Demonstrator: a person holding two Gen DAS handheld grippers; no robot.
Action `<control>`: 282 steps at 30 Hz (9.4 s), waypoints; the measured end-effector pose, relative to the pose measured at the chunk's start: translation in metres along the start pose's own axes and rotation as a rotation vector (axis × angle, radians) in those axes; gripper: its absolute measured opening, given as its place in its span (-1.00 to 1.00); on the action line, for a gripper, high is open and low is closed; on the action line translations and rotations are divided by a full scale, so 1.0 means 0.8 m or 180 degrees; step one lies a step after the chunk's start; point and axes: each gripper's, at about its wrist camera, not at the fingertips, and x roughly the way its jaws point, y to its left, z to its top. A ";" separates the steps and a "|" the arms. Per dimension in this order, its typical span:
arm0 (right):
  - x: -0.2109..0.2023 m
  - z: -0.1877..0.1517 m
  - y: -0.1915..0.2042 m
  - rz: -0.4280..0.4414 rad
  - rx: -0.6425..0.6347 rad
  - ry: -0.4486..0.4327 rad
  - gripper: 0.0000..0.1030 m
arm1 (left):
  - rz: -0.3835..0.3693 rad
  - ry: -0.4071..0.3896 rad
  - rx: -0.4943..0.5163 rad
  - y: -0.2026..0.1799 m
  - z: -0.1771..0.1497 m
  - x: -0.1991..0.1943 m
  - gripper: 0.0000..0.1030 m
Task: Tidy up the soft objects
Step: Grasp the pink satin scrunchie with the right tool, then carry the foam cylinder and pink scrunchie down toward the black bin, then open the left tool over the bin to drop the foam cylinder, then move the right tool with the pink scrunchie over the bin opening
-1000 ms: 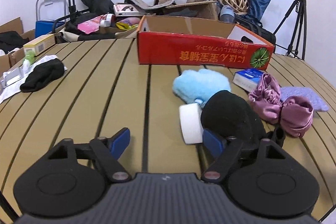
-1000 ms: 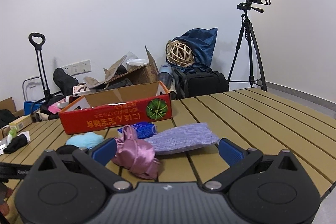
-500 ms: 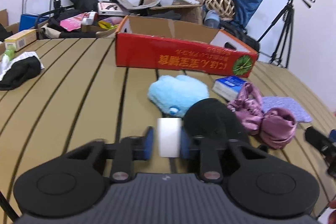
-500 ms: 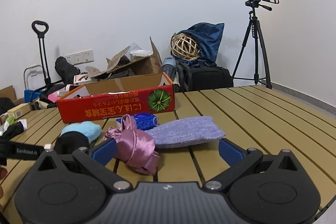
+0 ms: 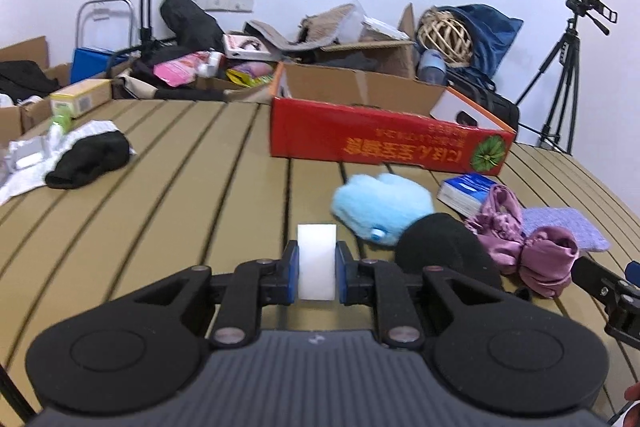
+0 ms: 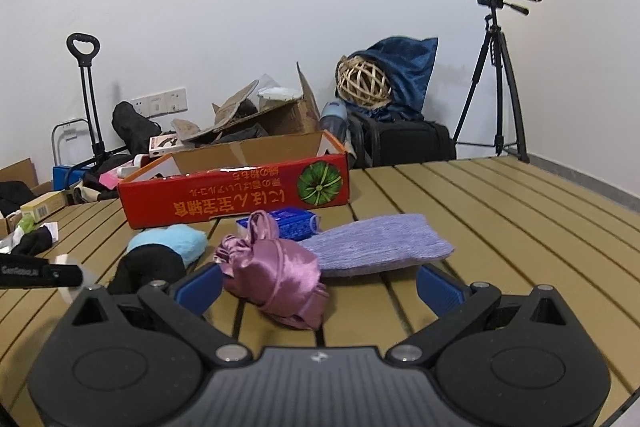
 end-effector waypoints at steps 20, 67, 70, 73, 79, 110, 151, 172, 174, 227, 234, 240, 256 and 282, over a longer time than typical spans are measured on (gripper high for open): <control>0.070 0.017 0.034 -0.0035 0.0123 0.0431 1.00 | 0.0197 -0.0016 -0.0117 0.058 0.001 -0.026 -0.64; 0.000 0.019 0.030 0.0228 -0.0075 0.0116 -0.33 | 0.0137 -0.0135 -0.0009 0.044 -0.006 -0.044 -0.64; -0.013 0.018 0.029 0.0232 -0.0090 0.0065 -0.33 | 0.0120 -0.0165 -0.0006 0.044 -0.006 -0.051 -0.64; -0.025 0.017 0.028 0.0243 -0.0101 0.0027 -0.33 | 0.0143 -0.0216 0.0001 0.045 -0.008 -0.060 -0.64; -0.048 0.013 0.028 0.0288 -0.0129 -0.0049 -0.33 | 0.0137 -0.0276 -0.0017 0.050 -0.012 -0.076 -0.64; -0.200 -0.067 0.040 0.0368 -0.0414 -0.0104 -0.34 | -0.0137 -0.0352 0.0036 0.041 -0.072 -0.159 -0.64; -0.244 -0.210 0.007 0.0314 -0.0497 0.1086 -0.34 | 0.0048 0.0745 0.0644 0.035 -0.239 -0.171 -0.64; -0.186 -0.249 -0.053 -0.0097 -0.0276 0.1509 -0.34 | 0.0109 0.1472 0.0884 0.027 -0.296 -0.115 -0.64; -0.181 -0.250 -0.056 -0.0118 -0.0264 0.1516 -0.34 | 0.0061 0.1515 0.0851 0.025 -0.297 -0.109 -0.64; -0.169 -0.257 -0.094 -0.0588 0.0088 0.1482 -0.34 | 0.0015 0.1990 0.0437 -0.087 -0.269 -0.002 0.11; -0.168 -0.256 -0.094 -0.0589 0.0090 0.1478 -0.33 | 0.0040 0.2029 0.0458 -0.089 -0.262 -0.007 1.00; -0.170 -0.256 -0.093 -0.0593 0.0091 0.1470 -0.33 | 0.0049 0.2086 0.0462 -0.083 -0.261 -0.009 1.00; -0.166 -0.254 -0.087 -0.0559 0.0001 0.1471 -0.33 | 0.0084 0.2153 0.0382 -0.058 -0.254 -0.012 1.00; -0.141 -0.237 0.004 -0.0106 -0.0305 0.1422 -0.33 | 0.0310 0.2113 0.0127 0.024 -0.235 -0.030 1.00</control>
